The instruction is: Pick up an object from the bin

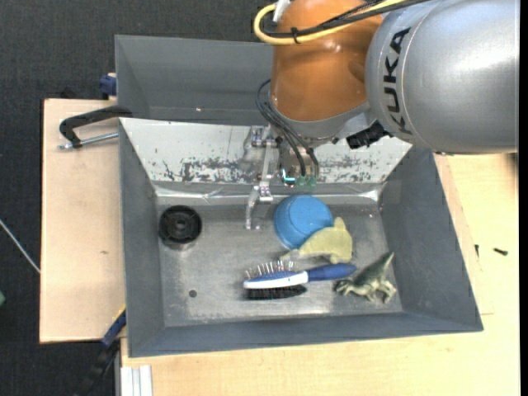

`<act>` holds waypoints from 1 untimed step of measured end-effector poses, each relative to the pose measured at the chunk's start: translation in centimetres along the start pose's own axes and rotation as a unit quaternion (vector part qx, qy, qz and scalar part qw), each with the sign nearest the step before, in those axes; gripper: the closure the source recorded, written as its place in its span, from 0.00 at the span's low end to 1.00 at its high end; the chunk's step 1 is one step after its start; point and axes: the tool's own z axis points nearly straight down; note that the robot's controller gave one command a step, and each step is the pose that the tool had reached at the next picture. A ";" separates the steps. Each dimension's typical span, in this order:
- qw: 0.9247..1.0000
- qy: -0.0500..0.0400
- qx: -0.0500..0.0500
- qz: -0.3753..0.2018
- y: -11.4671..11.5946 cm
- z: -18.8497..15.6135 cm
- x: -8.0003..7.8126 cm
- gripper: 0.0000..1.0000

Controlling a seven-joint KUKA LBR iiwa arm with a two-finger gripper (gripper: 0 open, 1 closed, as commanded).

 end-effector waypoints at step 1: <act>0.999 0.000 0.002 -0.036 -9.3 12.2 2.1 0.00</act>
Offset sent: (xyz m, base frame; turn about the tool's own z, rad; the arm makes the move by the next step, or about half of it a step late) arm -0.0211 -0.0889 -0.1184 -0.0776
